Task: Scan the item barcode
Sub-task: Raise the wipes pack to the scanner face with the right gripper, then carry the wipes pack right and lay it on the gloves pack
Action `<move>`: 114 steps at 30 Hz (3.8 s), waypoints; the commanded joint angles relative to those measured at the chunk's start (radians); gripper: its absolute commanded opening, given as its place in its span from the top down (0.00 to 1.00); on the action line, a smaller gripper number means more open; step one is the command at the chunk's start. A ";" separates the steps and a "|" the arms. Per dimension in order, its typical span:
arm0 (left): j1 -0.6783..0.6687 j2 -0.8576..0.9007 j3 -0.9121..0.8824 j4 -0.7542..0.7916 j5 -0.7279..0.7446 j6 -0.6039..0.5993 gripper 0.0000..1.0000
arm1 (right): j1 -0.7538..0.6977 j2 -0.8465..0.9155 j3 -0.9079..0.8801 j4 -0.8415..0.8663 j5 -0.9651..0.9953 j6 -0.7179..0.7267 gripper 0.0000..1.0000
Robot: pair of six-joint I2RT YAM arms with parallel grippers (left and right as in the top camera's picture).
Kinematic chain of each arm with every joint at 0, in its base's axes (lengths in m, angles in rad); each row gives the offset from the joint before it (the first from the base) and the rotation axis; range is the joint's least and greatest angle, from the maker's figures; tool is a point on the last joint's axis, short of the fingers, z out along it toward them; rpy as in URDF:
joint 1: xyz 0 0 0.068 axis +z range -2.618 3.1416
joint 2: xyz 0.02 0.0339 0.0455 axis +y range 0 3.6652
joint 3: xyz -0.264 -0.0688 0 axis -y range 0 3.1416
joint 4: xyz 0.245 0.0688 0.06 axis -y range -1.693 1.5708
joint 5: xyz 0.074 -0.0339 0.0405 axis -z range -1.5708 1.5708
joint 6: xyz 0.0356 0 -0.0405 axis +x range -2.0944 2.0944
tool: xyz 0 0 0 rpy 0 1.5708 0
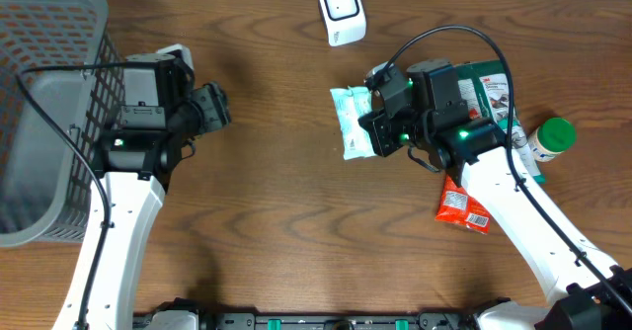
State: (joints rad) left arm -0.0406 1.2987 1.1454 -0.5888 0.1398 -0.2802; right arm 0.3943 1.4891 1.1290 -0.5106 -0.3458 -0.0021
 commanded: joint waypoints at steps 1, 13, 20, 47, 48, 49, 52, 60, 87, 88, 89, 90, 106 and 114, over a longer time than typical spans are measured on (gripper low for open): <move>0.013 0.003 0.005 -0.023 -0.081 0.021 0.32 | 0.006 -0.020 0.016 0.003 -0.013 -0.038 0.99; 0.012 0.003 0.005 -0.062 -0.081 0.021 0.16 | 0.014 0.006 0.433 -0.275 0.142 -0.081 0.99; 0.012 0.003 0.005 -0.062 -0.081 0.021 0.16 | 0.018 0.215 1.017 -0.625 0.254 -0.116 0.99; 0.012 0.003 0.005 -0.062 -0.081 0.021 0.16 | 0.144 0.958 1.362 -0.056 0.874 -0.666 0.99; 0.012 0.003 0.005 -0.062 -0.081 0.021 0.16 | 0.145 0.982 1.362 -0.013 0.893 -0.696 0.99; 0.012 0.003 0.005 -0.062 -0.081 0.021 0.16 | 0.146 1.012 1.362 0.047 0.923 -0.734 0.99; 0.012 0.003 0.005 -0.062 -0.081 0.021 0.16 | 0.150 1.082 1.362 0.210 1.014 -0.846 0.99; 0.012 0.003 0.005 -0.062 -0.081 0.021 0.16 | 0.153 1.218 1.362 0.504 1.096 -1.089 0.99; 0.012 0.003 0.005 -0.062 -0.081 0.021 0.16 | 0.152 1.240 1.361 0.270 0.953 -0.667 0.99; 0.012 0.003 0.005 -0.062 -0.081 0.021 0.16 | 0.148 1.240 1.361 0.265 0.952 -0.640 0.99; 0.012 0.003 0.005 -0.062 -0.081 0.021 0.16 | 0.145 1.240 1.361 0.260 0.953 -0.616 0.99; 0.012 0.003 0.005 -0.062 -0.081 0.021 0.16 | 0.141 1.240 1.361 0.258 0.953 -0.599 0.99; 0.012 0.003 0.005 -0.062 -0.081 0.021 0.16 | 0.114 1.088 1.364 0.164 0.890 -0.447 0.99; 0.012 0.003 0.005 -0.062 -0.081 0.021 0.16 | 0.037 0.805 1.364 -0.356 0.618 -0.094 0.99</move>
State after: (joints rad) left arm -0.0326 1.2999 1.1450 -0.6483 0.0715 -0.2646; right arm 0.4812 2.4569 2.4748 -0.7902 0.4191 -0.2913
